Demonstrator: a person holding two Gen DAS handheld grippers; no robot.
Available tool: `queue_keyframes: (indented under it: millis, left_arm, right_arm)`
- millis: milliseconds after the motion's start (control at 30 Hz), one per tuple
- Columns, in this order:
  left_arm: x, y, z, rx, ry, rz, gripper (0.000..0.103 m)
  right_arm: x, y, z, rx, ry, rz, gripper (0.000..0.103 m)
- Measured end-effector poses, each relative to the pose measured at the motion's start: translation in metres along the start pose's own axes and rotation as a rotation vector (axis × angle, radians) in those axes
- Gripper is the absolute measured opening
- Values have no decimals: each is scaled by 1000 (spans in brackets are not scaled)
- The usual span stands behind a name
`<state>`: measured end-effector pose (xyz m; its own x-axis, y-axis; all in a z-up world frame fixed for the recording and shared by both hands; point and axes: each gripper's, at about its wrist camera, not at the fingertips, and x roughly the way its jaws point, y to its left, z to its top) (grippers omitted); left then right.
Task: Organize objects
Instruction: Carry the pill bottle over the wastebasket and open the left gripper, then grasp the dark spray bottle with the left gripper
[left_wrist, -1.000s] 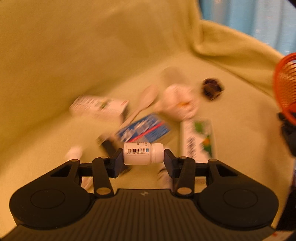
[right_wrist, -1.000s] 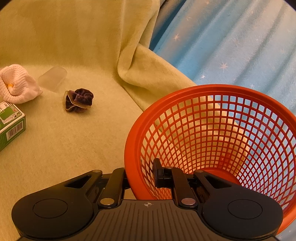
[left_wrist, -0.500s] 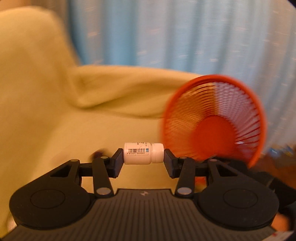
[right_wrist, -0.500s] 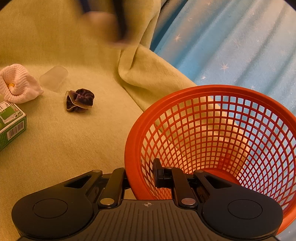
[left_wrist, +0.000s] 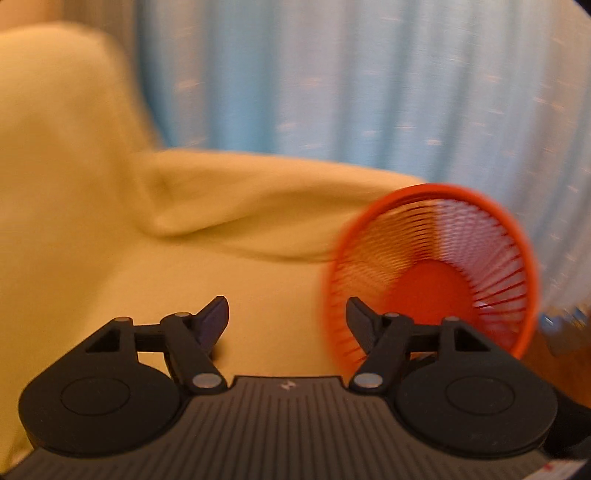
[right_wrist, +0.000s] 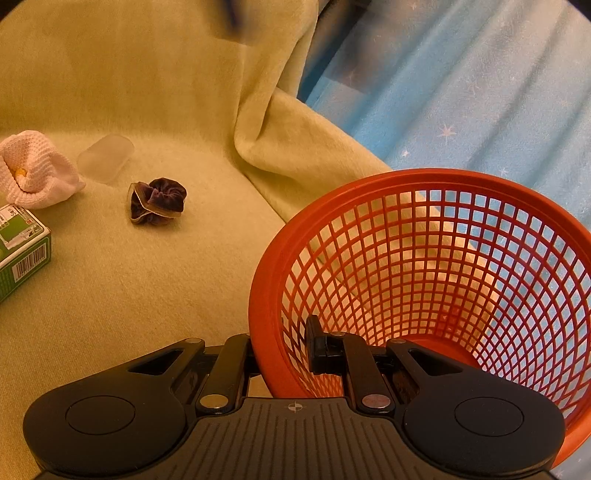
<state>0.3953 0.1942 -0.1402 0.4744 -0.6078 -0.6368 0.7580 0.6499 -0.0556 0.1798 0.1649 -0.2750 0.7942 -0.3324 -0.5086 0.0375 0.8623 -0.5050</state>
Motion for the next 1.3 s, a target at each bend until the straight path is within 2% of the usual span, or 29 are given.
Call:
queue_keyframes:
  millis: [100,200,300,400,533,667,733,900,1067,1300]
  left_arm:
    - [-23,47,-40,-111,29,148,70]
    - [-45,81,-83,-180,71,292,73]
    - [-64,102,-125,-245,136,382,74]
    - [-72,101,-163,-296,190,372,70]
    - [-58,79,-195,-303,263,302,54]
    - [-38,59,-208,-296,280,261,47]
    - [-29,50,-210,-278,286,269,35]
    - [-22,46,-209,-254,293,295,19]
    - [-32,52,-205,-268,289,293,19]
    - [-53,50,-184,-251,237,282,19]
  right_arm:
    - [0,-2,-1,11,-2,2,8]
    - [0,-2,-1,16,-3,3,8]
    - [0,-3,0,21,-5,4,8]
    - [1,-2,0,18,-3,3,8]
    - [0,0,-2,7,-3,2,8]
    - [-1,-1,-3,7,-4,3,8]
    - [-1,-1,-3,5,-3,3,8]
    - [-2,-1,-3,1,-2,2,8]
    - [-2,1,-4,-7,0,2,8]
    - [-3,1,-5,-5,-1,3,8]
